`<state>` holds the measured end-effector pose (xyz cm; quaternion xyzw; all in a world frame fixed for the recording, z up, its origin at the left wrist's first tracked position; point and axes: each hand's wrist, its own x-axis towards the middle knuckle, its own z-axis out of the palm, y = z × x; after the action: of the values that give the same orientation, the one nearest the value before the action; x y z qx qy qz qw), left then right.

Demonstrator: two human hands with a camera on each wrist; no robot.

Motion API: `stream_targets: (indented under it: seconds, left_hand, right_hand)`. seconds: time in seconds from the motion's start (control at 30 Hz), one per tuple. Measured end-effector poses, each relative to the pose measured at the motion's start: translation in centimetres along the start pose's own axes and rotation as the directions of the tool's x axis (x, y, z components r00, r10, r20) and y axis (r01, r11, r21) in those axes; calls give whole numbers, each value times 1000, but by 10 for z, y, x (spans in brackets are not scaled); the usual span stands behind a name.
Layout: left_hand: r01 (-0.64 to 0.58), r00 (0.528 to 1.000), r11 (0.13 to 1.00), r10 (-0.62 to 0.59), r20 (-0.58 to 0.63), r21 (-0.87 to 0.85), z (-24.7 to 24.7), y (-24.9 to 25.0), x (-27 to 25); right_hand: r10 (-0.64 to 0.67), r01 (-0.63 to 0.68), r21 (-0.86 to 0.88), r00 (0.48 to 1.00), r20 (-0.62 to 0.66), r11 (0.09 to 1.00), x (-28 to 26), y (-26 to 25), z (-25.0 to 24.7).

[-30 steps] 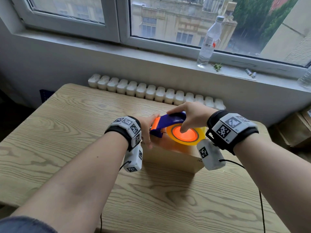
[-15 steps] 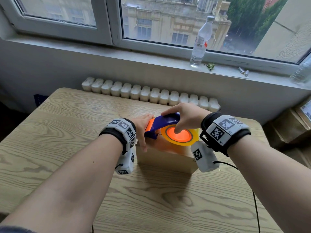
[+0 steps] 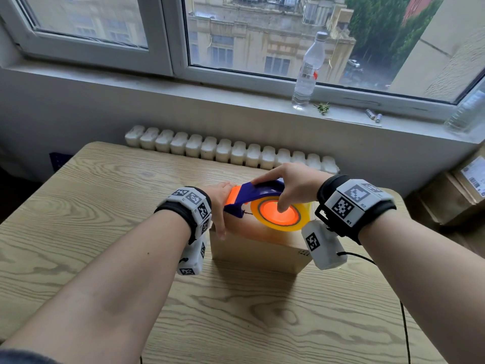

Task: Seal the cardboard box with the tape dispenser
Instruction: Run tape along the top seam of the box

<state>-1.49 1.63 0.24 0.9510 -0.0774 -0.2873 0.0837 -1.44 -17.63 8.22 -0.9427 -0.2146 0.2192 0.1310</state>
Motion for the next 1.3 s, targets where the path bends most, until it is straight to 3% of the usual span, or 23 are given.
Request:
stream_targets:
  seconds: [0.23,0.53,0.8,1.3]
  left_hand:
    - [9,1000,997,-8,-13,71,-1,3,-3]
    - [-5,1000,991,6,-6,137,-1,6,-2]
    - [7,1000,973,-13,26,230,2,12,2]
    - [-128,991,940,132,8,315,20,62,20]
  right_hand:
    - [-19,19,30,1000,-5,999,-7,8,4]
    - [40,-39,-43,999,20,998,-33,32,-17]
    - [47,-46,-85,999,5,995,-32,40,-7]
    - [81,-80,-126,997,-2,989,-30,55,-4]
